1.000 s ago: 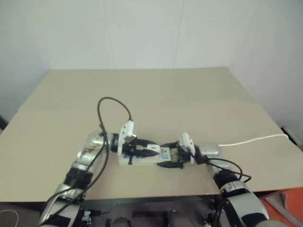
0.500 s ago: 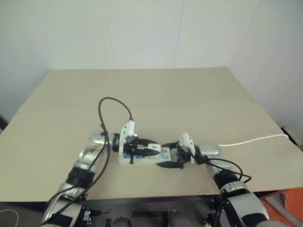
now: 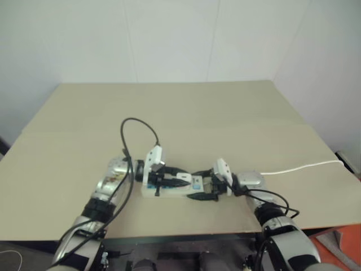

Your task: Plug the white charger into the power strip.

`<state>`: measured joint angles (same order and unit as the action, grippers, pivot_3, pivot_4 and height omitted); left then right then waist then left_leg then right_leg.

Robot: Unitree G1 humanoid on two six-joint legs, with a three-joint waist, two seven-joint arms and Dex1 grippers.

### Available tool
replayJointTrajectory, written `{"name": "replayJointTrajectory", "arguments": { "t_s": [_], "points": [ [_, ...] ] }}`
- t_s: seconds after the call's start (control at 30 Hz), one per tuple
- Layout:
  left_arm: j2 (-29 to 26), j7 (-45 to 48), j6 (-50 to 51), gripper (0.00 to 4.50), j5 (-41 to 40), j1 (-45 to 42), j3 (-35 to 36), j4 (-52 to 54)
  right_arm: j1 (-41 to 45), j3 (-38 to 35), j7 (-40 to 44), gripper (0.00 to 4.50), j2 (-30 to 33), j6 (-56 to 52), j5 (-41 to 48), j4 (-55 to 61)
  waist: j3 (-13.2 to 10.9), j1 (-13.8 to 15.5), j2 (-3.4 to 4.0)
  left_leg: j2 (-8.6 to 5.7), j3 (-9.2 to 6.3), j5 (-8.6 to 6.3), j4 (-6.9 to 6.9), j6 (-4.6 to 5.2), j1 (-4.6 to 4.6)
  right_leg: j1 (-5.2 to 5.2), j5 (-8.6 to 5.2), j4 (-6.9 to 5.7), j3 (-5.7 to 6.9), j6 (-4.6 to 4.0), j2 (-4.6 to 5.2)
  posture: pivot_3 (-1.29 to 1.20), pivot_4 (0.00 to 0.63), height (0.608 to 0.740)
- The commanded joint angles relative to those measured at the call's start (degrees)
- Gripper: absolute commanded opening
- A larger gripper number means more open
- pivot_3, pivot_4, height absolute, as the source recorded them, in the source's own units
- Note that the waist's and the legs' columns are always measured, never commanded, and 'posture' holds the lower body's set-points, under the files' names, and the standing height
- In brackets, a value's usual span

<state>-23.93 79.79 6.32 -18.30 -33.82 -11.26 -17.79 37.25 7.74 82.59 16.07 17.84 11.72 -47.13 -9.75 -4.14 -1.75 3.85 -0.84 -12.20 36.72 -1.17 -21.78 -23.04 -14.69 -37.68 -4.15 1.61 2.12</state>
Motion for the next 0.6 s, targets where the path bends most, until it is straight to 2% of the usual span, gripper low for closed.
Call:
{"name": "replayJointTrajectory", "arguments": {
  "t_s": [0.03,0.3,0.47,0.6],
  "points": [
    [-0.4,-0.1,-0.1,1.02,1.4,1.3,-0.7,-1.8,-1.1,0.7,-0.3,3.42,-0.6,-1.1,-1.0,-0.1,0.0,0.0,0.01,0.0,0.0,0.0,0.0,0.0,0.02,0.02,0.0,0.0,0.0,0.0,0.0,0.0,0.15,0.74],
    [-0.4,-1.0,-2.1,1.02,2.7,4.2,-1.5,-3.5,-1.2,0.7,-0.1,3.42,-0.5,-1.2,-1.0,0.0,0.2,0.0,0.04,0.0,0.01,0.0,-0.08,0.0,0.12,0.07,-0.02,0.02,-0.01,0.02,0.0,0.0,0.15,0.74],
    [-0.2,-1.6,-2.6,1.02,2.9,4.2,-1.1,-5.8,-1.2,0.7,0.0,3.42,-0.3,-1.3,-1.0,0.0,0.2,0.0,0.04,0.0,0.02,-0.02,-0.28,-0.01,0.65,0.61,-0.05,0.19,-0.01,0.03,0.0,0.0,0.15,0.74],
    [-0.2,-1.4,-3.3,1.02,3.0,3.7,-1.1,-6.7,-1.1,0.8,-0.1,3.42,-0.5,-1.3,-1.0,0.1,0.3,0.0,0.14,0.0,0.01,-0.02,-0.34,-0.01,0.72,0.69,-0.06,0.24,0.0,0.04,0.0,0.0,0.15,0.74]
  ]
}}
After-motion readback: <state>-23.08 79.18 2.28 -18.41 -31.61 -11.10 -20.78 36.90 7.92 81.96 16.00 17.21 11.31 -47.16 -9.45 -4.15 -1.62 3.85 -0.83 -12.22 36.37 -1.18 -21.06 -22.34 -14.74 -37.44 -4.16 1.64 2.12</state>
